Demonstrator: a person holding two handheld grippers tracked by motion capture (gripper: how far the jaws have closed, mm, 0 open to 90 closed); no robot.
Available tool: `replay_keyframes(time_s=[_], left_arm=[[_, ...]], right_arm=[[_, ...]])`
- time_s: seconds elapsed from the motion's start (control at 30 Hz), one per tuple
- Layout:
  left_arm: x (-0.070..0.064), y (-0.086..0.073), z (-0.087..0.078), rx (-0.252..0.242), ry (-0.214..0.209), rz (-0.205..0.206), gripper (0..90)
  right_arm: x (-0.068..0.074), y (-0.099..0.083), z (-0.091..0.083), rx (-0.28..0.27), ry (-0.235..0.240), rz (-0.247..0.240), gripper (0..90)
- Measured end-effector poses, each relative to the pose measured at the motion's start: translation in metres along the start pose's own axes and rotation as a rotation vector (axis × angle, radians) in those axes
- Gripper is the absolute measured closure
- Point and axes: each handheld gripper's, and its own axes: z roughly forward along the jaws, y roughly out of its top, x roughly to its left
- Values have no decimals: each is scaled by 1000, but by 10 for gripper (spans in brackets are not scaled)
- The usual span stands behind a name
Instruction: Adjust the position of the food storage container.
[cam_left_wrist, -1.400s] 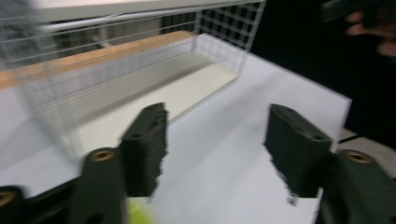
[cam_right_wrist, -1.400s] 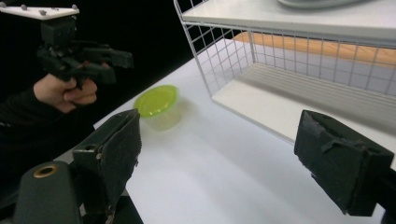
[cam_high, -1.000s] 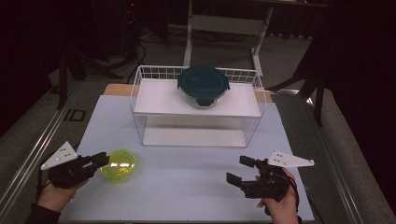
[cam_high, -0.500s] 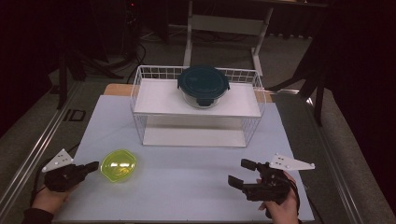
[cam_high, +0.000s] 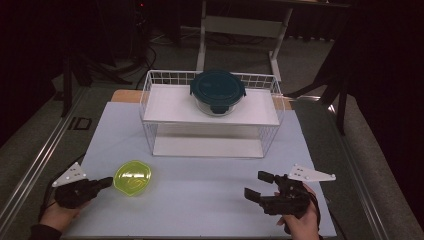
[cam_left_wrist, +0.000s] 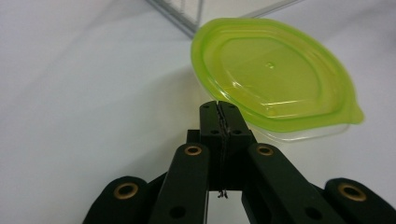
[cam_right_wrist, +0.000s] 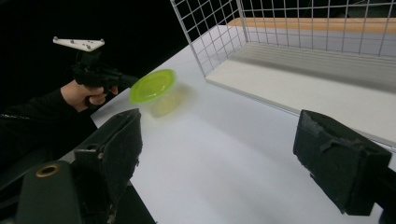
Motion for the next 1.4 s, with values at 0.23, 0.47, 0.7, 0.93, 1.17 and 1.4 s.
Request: replay_keyframes(time_s=[0.23, 0.47, 0.7, 0.93, 1.17, 1.4], left_arm=[[-5, 1, 9, 15, -25, 23, 890], [4, -3, 26, 80, 0, 5, 890], [-5, -2, 37, 105, -58, 29, 890], [-19, 3, 44, 109, -101, 52, 890], [-34, 11, 55, 120, -150, 83, 890], [-25, 18, 62, 125, -102, 66, 890]], right_arm=[[-1, 0, 0, -5, -1, 6, 150], [-1, 1, 0, -7, 4, 8, 150], [-2, 0, 0, -8, 6, 17, 150], [-1, 0, 0, -10, 6, 18, 150], [-1, 0, -1, -16, 4, 16, 150], [-2, 0, -3, -17, 4, 16, 150]])
